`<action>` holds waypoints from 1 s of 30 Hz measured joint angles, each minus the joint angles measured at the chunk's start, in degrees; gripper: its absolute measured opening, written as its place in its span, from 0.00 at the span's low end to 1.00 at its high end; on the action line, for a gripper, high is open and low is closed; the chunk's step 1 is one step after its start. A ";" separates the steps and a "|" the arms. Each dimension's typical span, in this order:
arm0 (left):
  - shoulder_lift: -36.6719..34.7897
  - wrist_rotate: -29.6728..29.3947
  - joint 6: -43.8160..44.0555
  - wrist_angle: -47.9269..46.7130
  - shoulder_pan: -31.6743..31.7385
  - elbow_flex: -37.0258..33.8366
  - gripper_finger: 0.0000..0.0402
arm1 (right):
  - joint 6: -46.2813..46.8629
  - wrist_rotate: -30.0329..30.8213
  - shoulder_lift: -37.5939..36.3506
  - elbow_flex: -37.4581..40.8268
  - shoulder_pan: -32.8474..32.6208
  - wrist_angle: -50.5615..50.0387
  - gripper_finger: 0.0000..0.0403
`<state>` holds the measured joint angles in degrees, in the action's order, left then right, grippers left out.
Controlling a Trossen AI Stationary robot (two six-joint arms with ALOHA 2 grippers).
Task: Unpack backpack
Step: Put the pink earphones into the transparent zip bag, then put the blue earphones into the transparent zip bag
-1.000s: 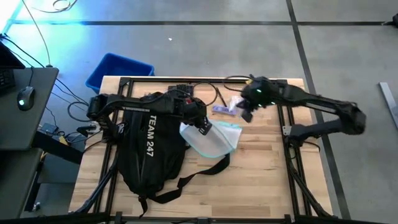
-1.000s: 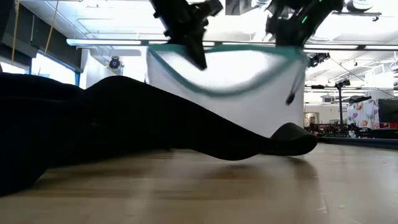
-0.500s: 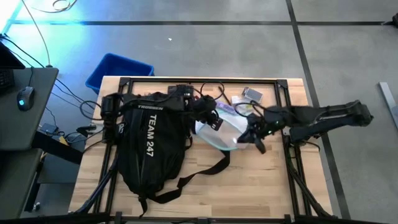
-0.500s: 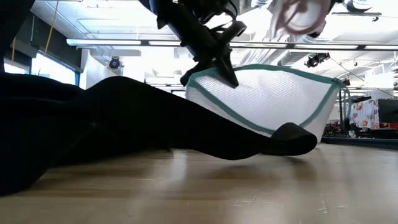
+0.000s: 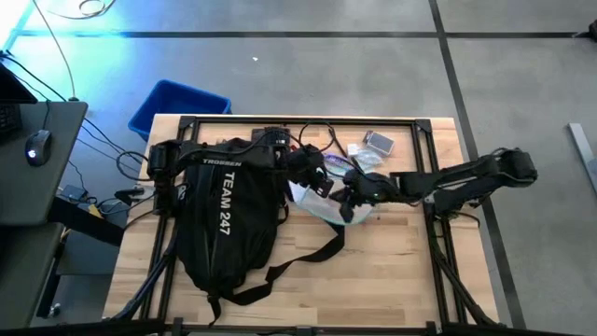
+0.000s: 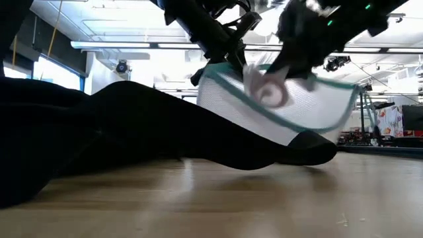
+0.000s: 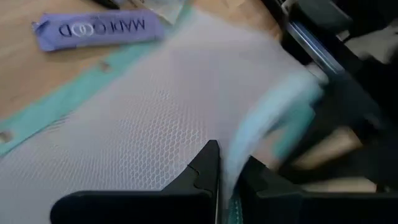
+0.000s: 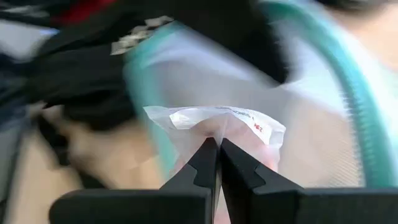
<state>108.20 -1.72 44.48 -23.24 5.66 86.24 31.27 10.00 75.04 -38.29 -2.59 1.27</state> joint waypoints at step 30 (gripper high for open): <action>-0.15 0.27 -4.64 -12.41 -1.44 0.00 0.00 | 5.18 0.72 -22.15 -4.06 7.70 -17.65 0.48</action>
<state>108.05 -1.44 39.83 -35.65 4.23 86.24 36.45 10.73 52.89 -42.35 5.11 -16.38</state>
